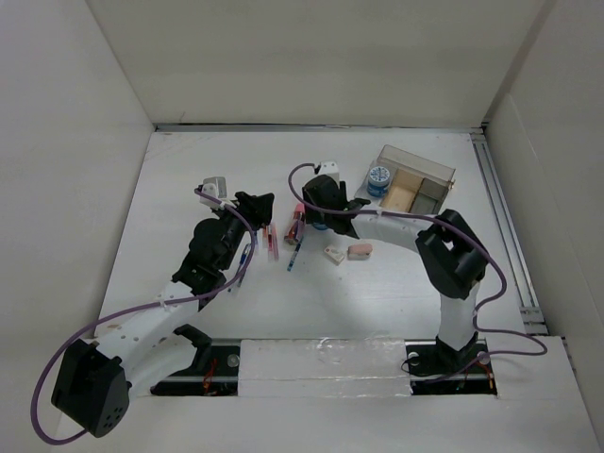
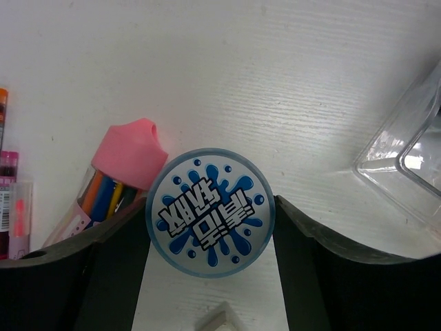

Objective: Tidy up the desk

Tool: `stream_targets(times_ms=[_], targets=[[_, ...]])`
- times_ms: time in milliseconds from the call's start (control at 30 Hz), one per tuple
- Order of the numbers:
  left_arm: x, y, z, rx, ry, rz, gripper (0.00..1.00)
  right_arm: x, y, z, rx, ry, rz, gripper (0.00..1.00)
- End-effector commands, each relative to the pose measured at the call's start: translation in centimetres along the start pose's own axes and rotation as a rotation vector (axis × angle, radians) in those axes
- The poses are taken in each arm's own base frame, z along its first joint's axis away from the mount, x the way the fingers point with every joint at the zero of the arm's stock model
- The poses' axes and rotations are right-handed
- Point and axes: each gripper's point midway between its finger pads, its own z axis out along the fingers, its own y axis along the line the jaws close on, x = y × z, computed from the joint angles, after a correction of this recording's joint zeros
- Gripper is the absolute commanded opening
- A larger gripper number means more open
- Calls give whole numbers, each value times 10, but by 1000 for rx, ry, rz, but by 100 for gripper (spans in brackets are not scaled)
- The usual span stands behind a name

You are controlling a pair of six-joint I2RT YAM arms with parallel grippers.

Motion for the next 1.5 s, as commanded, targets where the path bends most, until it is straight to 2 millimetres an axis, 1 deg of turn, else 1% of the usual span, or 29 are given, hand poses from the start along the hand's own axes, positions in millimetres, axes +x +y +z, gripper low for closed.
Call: stream_targets(times_ms=[0,33,67,100,133,167,200,233,267,300,333,400,433,533,567,633,700,800,867,967,1000,1033,1167,1200,1300,1333,1400,1433,1467], targets=[[-12,-10,-1,37,-38,-16,48,-46,0,-16,-17,-104,70,54],[-11,-9,-1,39,-34,-16,48,-52,-1,-21,-22,-118,76,54],[-11,-10,-1,41,-35,-17,48,-59,-7,-26,-20,-140,94,54],[-11,-9,-1,38,-36,-17,48,-78,-10,-44,-38,-190,115,54],[-11,-9,0,36,-36,-16,48,-88,-23,-47,-25,-212,133,54],[-10,-9,0,34,-32,-20,48,-97,-31,-53,-22,-234,146,54],[-10,-10,0,38,-31,-20,48,-112,-39,-66,-24,-269,161,54],[-10,-11,-1,47,-30,-23,48,-122,-66,-70,21,-293,190,54],[-10,-11,-1,47,-30,-23,48,-122,-66,-70,21,-293,191,54],[-11,-11,-1,45,-33,-23,48,-123,-73,-70,33,-295,200,54],[-11,-10,-1,39,-35,-23,48,-123,-87,-66,50,-286,223,54],[-10,-10,0,39,-32,-22,48,-120,-98,-63,69,-275,236,54],[-10,-11,0,44,-31,-24,48,-119,-110,-60,99,-275,247,54],[-9,-9,0,40,-31,-24,48,-117,-126,-56,129,-264,257,54],[-8,-9,1,39,-29,-25,48,-120,-136,-53,143,-265,267,54],[-9,-11,1,47,-25,-23,48,-116,-140,-48,156,-243,263,54],[-8,-10,1,41,-27,-23,48,-115,-151,-45,182,-237,268,54],[-8,-9,1,39,-26,-23,48,-104,-149,-38,179,-202,258,54],[-8,-10,0,44,-29,-24,48,-95,-152,-33,201,-182,260,54],[-7,-9,2,40,-24,-22,48,-91,-153,-31,209,-172,260,54],[-6,-10,2,44,-20,-22,48,-88,-158,-29,221,-163,261,54],[-6,-10,2,46,-20,-24,48,-89,-158,-28,225,-165,267,54],[-7,-10,2,41,-24,-22,48,-83,-155,-20,219,-140,264,55],[-8,-10,2,41,-26,-23,47,-76,-155,-15,227,-117,257,56],[-8,-9,1,40,-30,-23,48,-75,-157,-13,245,-110,261,63],[-8,-8,1,34,-30,-23,48,-76,-157,-13,249,-113,265,72],[-8,-8,1,30,-29,-24,48,-79,-158,-15,250,-123,270,82],[-9,-7,1,27,-30,-25,48,-84,-159,-20,249,-137,275,90],[-10,-7,0,26,-33,-27,51,-87,-160,-22,251,-145,277,92]])
